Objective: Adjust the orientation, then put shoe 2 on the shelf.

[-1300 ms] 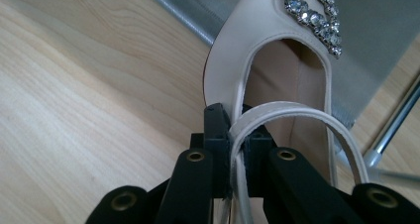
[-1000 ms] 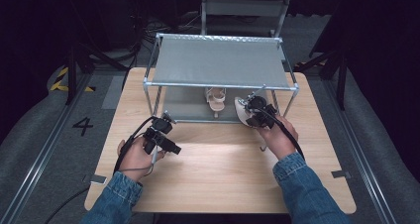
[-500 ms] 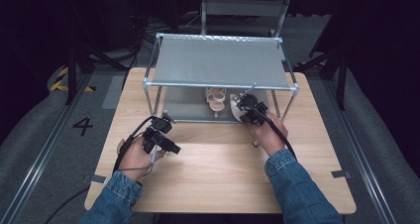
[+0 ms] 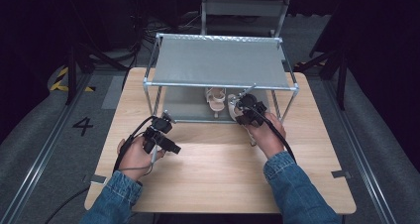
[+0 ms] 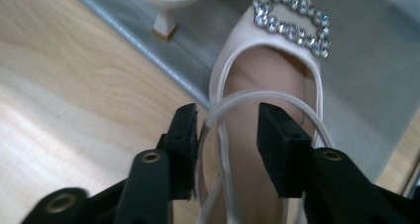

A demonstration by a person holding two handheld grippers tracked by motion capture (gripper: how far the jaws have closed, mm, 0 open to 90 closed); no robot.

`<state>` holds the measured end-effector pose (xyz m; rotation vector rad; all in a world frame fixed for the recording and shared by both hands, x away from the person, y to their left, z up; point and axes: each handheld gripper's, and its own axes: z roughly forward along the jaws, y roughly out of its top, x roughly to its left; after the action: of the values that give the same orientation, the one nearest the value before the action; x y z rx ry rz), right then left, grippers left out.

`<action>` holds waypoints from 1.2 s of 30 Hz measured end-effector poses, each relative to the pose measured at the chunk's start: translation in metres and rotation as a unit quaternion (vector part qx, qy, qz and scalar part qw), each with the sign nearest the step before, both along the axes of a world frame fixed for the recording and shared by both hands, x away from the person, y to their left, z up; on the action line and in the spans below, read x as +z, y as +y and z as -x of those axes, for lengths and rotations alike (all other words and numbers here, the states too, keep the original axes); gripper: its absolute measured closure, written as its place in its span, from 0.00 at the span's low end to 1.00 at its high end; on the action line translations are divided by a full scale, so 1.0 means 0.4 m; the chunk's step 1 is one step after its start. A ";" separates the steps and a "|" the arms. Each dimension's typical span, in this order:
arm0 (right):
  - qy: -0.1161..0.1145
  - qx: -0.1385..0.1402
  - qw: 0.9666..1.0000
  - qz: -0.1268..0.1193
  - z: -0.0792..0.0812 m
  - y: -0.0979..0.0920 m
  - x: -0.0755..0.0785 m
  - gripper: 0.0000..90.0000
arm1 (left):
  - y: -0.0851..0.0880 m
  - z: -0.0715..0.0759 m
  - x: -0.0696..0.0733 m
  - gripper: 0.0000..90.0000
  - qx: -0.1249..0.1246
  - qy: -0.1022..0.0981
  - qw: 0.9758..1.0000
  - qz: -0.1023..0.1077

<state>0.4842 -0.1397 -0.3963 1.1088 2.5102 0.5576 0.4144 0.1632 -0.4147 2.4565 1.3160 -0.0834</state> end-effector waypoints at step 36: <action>0.014 -0.040 0.994 -0.102 0.236 -0.232 -0.064 0.61 | -0.034 -0.015 -0.009 0.45 -0.011 0.011 1.000 -0.002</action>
<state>0.3899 -0.2324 -0.4217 1.2926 2.4612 0.7965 0.4205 0.1496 -0.4182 2.4805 1.3007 -0.1131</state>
